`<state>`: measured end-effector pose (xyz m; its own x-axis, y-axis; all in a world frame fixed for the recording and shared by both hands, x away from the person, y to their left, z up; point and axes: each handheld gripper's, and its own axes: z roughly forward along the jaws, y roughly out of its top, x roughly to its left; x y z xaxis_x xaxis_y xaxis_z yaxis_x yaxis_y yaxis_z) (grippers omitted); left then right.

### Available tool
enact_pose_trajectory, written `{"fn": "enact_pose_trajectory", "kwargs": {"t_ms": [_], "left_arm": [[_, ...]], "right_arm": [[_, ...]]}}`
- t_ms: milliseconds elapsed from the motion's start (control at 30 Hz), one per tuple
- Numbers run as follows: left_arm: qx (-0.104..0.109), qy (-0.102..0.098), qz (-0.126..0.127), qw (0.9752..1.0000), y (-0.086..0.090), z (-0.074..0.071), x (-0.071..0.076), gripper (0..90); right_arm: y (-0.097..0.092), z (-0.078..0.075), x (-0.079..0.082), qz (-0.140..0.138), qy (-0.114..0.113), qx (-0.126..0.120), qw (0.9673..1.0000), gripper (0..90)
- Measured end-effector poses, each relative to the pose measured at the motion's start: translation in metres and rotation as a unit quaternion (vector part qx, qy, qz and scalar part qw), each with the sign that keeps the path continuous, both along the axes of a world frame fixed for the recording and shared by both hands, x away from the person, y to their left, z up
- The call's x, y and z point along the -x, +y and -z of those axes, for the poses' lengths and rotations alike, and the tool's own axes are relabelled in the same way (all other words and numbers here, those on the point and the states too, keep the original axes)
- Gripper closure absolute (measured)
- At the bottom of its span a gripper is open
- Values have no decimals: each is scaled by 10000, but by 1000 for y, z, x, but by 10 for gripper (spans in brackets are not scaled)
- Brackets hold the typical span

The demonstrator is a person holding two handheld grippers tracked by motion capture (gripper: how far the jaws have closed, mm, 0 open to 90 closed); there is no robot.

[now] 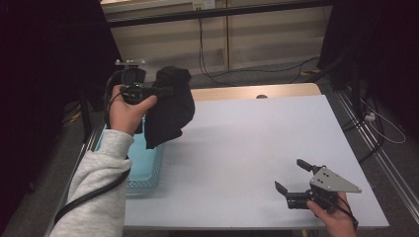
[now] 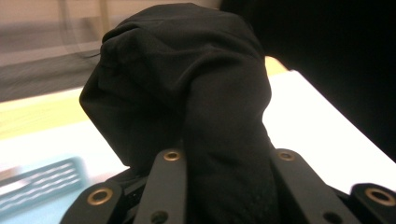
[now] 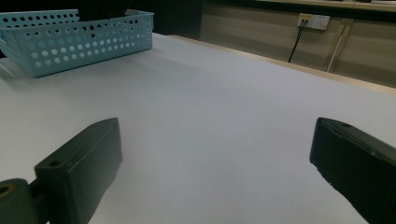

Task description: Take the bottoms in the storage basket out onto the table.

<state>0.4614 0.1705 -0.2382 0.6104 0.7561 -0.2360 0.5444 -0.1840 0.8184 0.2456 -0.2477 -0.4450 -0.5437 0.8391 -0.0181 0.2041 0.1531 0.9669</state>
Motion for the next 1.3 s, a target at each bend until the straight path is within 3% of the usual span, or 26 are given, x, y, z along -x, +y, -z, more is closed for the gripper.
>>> {"fn": "enact_pose_trajectory", "kwargs": {"t_ms": [33,100,167,333,433,467,533,567,633,667,700,900,1100,1300], "left_arm": [[-35,10,213,9998,-15,3,5,763],[-41,23,288,9996,-22,5,7,763],[2,84,524,9986,-39,12,13,763],[150,194,722,9971,-56,26,20,762],[245,299,943,9948,-67,45,27,760],[245,299,943,9948,-67,45,27,759],[217,400,1010,9938,-73,65,30,757],[217,400,1010,9938,-73,65,30,756],[149,480,1032,9934,-77,85,31,754],[149,480,1032,9934,-77,85,31,753],[108,499,1048,9932,-78,98,32,752],[-31,515,997,9937,-78,128,31,747],[-92,618,1007,9930,-76,144,34,747],[-119,621,1140,9915,-86,144,38,748]], "right_arm": [[0,0,0,9,14,2,10000,15],[0,1,0,12,15,3,10000,15],[0,0,0,-12,10,0,10000,15],[-1,1,0,9,22,-9,10000,15],[-2,1,0,19,26,-3,10000,15],[-2,1,0,19,26,-3,10000,15],[-2,1,-1,21,26,10,10000,15],[-2,1,-1,21,31,10,10000,15],[-2,1,0,27,30,11,10000,15],[-2,1,0,27,30,11,10000,15],[-2,1,0,31,22,13,10000,15],[-1,2,-1,22,77,27,10000,15],[0,2,-2,6,79,53,10000,15],[-1,3,-3,13,97,49,9999,15]]}}
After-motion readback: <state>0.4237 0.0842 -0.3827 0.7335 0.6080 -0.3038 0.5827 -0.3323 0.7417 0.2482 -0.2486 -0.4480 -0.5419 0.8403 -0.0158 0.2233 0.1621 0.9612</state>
